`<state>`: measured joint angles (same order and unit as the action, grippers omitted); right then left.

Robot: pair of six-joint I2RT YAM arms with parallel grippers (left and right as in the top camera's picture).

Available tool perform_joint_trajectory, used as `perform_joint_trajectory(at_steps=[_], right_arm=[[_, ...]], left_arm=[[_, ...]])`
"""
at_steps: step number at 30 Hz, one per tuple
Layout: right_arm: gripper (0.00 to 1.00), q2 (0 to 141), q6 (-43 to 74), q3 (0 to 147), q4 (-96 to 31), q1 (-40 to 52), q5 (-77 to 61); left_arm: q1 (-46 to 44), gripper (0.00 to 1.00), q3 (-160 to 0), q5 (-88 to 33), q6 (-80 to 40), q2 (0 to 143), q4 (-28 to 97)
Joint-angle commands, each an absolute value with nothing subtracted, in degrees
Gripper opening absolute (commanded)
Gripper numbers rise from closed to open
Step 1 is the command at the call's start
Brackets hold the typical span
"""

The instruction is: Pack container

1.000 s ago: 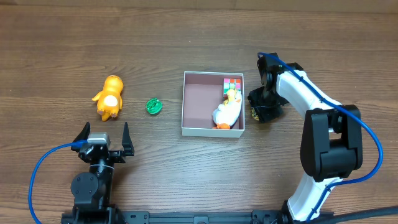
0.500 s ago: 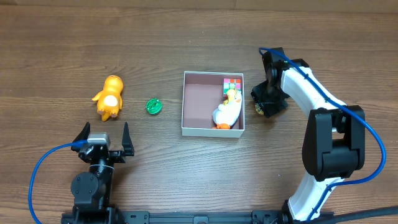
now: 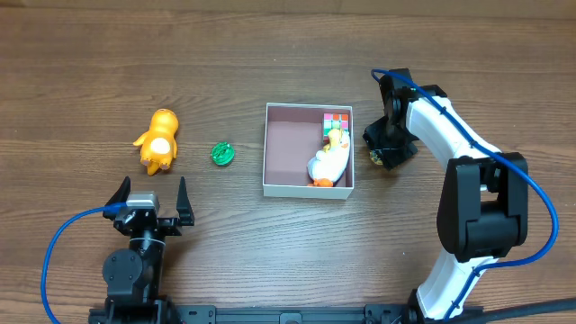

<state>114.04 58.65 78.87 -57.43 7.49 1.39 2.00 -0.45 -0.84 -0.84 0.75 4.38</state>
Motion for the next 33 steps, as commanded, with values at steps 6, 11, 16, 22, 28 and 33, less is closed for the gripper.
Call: perform_joint_trajectory(at_steps=[6, 11, 16, 22, 28, 33], right_arm=[[0.49, 114.50, 58.43, 80.77, -57.08, 7.31, 2.98], [0.50, 114.50, 58.41, 80.77, -57.08, 7.14, 3.40], [0.50, 114.50, 58.43, 80.77, -57.25, 5.96, 3.38], [0.56, 114.50, 58.22, 80.77, -57.32, 4.67, 3.36], [0.64, 114.50, 58.02, 80.77, -57.30, 4.36, 3.38], [0.73, 114.50, 58.02, 80.77, -57.32, 4.36, 3.38]], left_arm=[[2.33, 1.00, -0.27, -0.49, 0.47, 0.36, 4.45], [2.33, 1.00, -0.27, -0.49, 0.47, 0.36, 4.45], [2.33, 1.00, -0.27, -0.49, 0.47, 0.36, 4.45], [2.33, 1.00, -0.27, -0.49, 0.47, 0.36, 4.45], [2.33, 1.00, -0.27, -0.49, 0.47, 0.36, 4.45], [2.33, 1.00, -0.27, -0.49, 0.47, 0.36, 4.45]])
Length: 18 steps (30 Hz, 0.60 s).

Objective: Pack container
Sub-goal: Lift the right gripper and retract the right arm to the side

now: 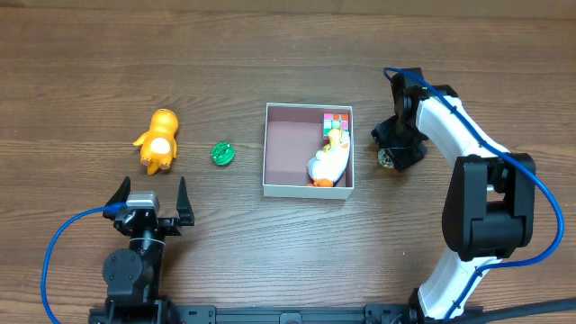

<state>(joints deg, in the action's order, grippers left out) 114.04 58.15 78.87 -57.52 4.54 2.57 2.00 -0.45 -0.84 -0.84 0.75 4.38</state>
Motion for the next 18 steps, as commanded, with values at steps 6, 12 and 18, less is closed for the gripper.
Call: perform_joint_trajectory(at_steps=[6, 12, 18], right_arm=[[0.98, 113.93, 54.04, 82.24, -58.30, 4.36, 4.82], [1.00, 113.54, 50.37, 93.89, -67.33, 4.36, 13.98], [1.00, 113.47, 49.43, 111.22, -76.60, 2.20, 16.32]], left_arm=[[2.33, 1.00, -0.27, -0.49, 0.47, 0.36, 4.45], [2.33, 1.00, -0.27, -0.49, 0.47, 0.36, 4.45], [2.33, 1.00, -0.27, -0.49, 0.47, 0.36, 4.45]])
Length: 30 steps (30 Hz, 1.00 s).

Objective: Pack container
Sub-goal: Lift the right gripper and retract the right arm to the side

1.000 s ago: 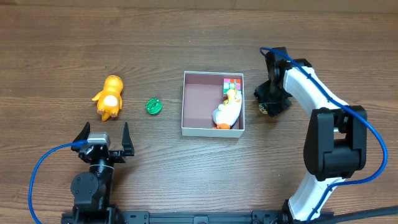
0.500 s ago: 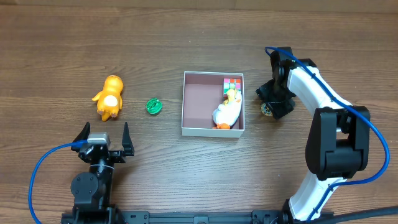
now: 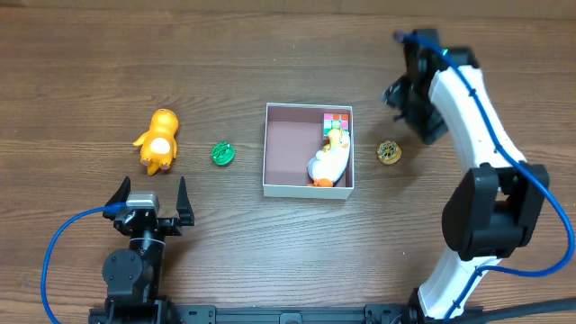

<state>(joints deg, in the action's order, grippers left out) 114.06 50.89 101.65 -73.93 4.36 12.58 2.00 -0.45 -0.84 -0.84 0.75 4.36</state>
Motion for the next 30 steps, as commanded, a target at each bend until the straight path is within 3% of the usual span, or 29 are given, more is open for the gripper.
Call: perform_joint_trajectory(at_steps=[1, 8, 17, 30], right_arm=[[1.00, 113.47, 49.41, 113.89, -77.78, 1.28, 16.29], [1.00, 113.47, 45.98, 126.43, -84.33, -9.15, 16.27], [1.00, 113.49, 46.00, 127.02, -87.57, -24.45, 13.87], [1.00, 115.55, 46.00, 123.68, -81.52, -29.34, 18.39]], left_arm=[[2.33, 1.00, -0.27, -0.49, 0.47, 0.36, 4.45], [2.33, 1.00, -0.27, -0.49, 0.47, 0.36, 4.45], [2.33, 1.00, -0.27, -0.49, 0.47, 0.36, 4.45], [2.33, 1.00, -0.27, -0.40, 0.47, 0.36, 4.43]])
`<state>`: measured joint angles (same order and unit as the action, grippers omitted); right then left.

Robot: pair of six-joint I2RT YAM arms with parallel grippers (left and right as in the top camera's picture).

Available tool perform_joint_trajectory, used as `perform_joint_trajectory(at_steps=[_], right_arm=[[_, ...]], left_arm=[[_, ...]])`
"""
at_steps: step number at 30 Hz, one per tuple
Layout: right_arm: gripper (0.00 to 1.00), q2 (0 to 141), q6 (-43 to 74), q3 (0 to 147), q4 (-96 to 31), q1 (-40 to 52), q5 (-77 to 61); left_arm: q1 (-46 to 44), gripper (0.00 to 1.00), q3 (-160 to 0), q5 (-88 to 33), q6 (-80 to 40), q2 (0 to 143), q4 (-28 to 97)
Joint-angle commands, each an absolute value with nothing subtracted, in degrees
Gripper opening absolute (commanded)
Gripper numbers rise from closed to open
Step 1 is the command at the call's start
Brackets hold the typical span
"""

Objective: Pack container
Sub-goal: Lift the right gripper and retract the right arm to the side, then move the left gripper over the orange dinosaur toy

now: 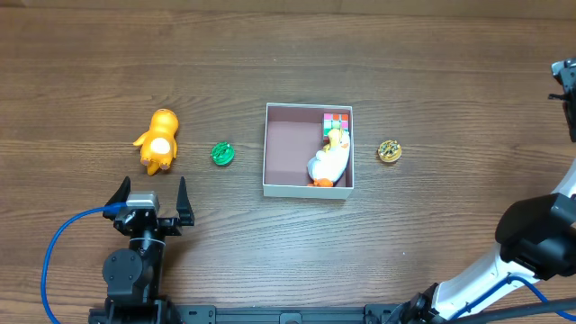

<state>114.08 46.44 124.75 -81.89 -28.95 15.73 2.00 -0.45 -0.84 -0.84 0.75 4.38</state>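
Note:
The white box [265,153] with a maroon floor stands mid-table. A white duck toy [326,163] and a colourful cube [337,119] lie along its right side. A gold disc [389,151] rests on the wood just right of the box. Left of the box are a green disc [222,154] and an orange plush toy [159,140]. My left gripper [151,200] is open at the front left, holding nothing. Only the wrist of my right arm [566,85] shows at the right edge, and its fingers are out of frame.
The right arm's base link [540,236] and white forearm stand at the front right. A blue cable [56,247] loops beside the left arm's base.
The right arm has gone from behind the gold disc, near the box's far right corner, to the far right edge of the view. The disc and the other things have not moved.
The right gripper was first down over the gold disc, close against the box's right wall. Then it was over the disc a little farther right. Then it was farther back, with the disc lying free. Now the arm is at the right edge. The left arm stayed still.

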Motion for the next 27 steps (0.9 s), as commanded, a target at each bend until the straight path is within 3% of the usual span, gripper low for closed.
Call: perform_joint_trajectory(at_steps=[1, 17, 23, 27], right_arm=[[1.00, 115.77, 46.00, 123.68, -81.49, -29.32, 18.39], [1.00, 115.85, 46.00, 123.70, -80.66, -29.32, 18.37], [1.00, 115.85, 46.00, 123.70, -81.28, -29.32, 18.37], [1.00, 115.85, 46.00, 123.70, -81.32, -29.32, 18.33]], left_arm=[[2.33, 1.00, -0.27, -0.47, 0.47, 0.36, 4.43], [2.33, 1.00, -0.27, -0.93, -2.13, 0.36, 2.87], [2.33, 1.00, -0.82, -9.39, -5.87, 0.36, -4.32], [2.33, 1.00, -5.23, -8.97, -5.10, 0.36, -3.16]])
